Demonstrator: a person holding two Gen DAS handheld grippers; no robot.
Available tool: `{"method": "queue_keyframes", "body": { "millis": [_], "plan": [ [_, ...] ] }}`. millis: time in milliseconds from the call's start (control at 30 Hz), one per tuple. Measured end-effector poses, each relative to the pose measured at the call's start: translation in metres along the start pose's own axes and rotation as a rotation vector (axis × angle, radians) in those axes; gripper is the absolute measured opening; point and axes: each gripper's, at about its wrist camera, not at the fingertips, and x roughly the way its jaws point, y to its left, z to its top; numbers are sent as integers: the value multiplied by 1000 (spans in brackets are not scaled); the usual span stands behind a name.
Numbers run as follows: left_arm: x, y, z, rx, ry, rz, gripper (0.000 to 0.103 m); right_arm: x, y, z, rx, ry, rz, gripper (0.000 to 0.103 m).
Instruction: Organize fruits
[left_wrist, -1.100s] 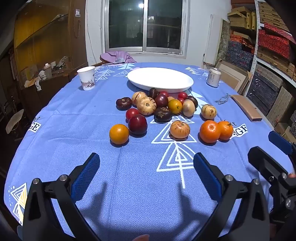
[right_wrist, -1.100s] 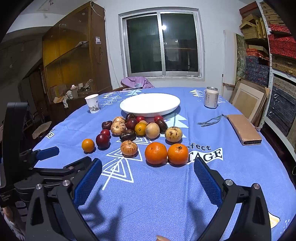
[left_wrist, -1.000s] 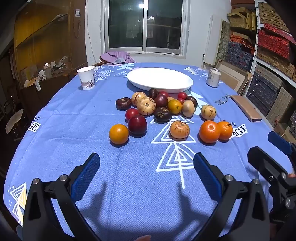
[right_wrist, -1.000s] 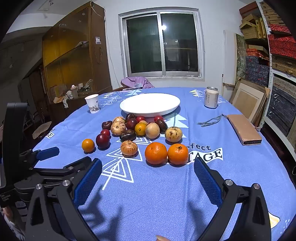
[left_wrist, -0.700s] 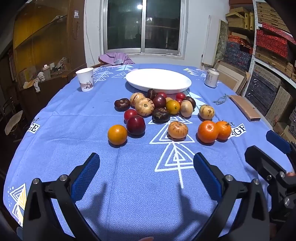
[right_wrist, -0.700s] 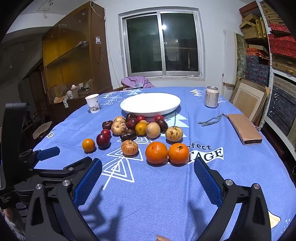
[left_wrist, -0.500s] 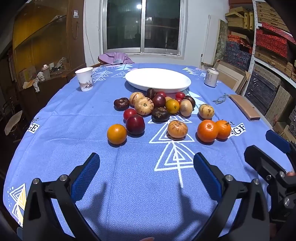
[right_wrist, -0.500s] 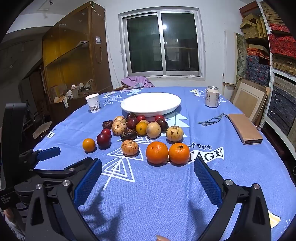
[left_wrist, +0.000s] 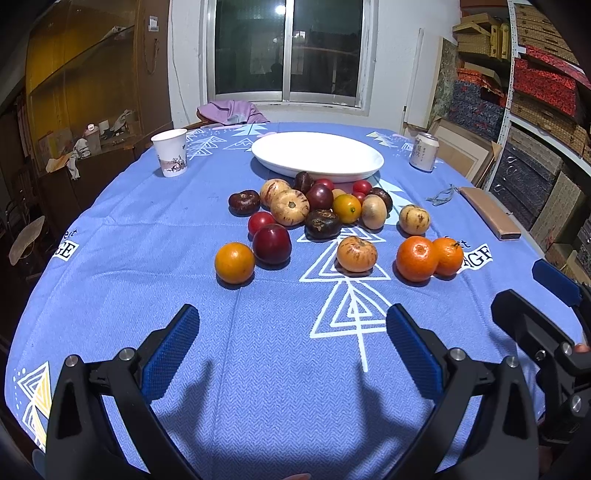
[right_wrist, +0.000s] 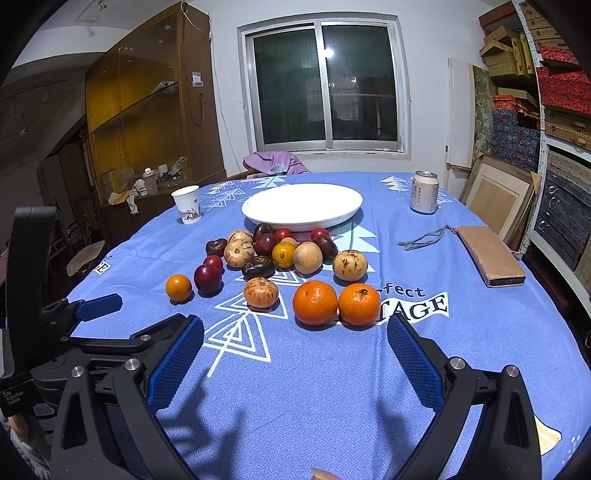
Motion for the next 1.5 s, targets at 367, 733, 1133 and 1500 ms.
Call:
{"method": "queue_keyframes", "body": {
  "millis": [367,733,1133,1500],
  "plan": [
    [3,1,-1,-8,12,-2,99,0,0,0,1,3,0,100],
    [4,3,-1,-10,19,-2,99,-1,3,-2,1,4,6,100],
    [4,3,-1,-9,22,-2,99,0,6,-2,2,7,8,100],
    [5,4,-2,-9,27,-4,99,0,4,-2,4,8,8,100]
  ]
}}
